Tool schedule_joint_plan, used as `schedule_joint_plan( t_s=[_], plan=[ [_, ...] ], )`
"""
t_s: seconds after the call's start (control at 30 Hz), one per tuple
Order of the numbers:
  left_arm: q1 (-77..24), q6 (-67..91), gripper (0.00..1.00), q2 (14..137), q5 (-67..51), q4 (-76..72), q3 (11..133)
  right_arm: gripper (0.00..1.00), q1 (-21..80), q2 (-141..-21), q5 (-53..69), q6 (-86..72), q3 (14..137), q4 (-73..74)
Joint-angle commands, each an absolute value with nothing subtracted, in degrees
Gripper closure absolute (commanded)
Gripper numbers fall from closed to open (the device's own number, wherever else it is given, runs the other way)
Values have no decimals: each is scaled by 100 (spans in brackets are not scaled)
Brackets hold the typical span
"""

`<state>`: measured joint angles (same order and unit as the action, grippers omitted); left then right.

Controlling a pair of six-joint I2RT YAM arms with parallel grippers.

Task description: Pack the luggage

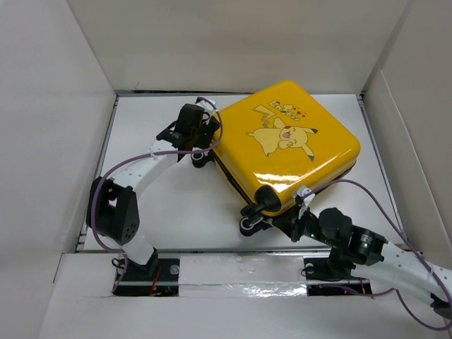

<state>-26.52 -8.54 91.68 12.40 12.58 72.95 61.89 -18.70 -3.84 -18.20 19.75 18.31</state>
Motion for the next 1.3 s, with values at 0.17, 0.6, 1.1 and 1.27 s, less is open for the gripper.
schedule_joint_plan(
  t_s=[0.17, 0.6, 1.1, 1.27],
  plan=[
    [-2760, -993, 80, 9237, 862, 949, 7242, 100, 6223, -1784, 70, -1934, 2171, 404],
    [-2760, 631, 100, 8825, 449, 1011, 6540, 100, 6162, -1573, -799, -1460, 2653, 896],
    [-3943, 2416, 100, 6918, 660, -1115, 3719, 100, 1269, -3830, 2572, -984, 3348, 71],
    [-5096, 2733, 100, 6838, 1097, -1423, 3542, 100, -78, -4727, 4040, -1353, 3542, -755]
  ],
)
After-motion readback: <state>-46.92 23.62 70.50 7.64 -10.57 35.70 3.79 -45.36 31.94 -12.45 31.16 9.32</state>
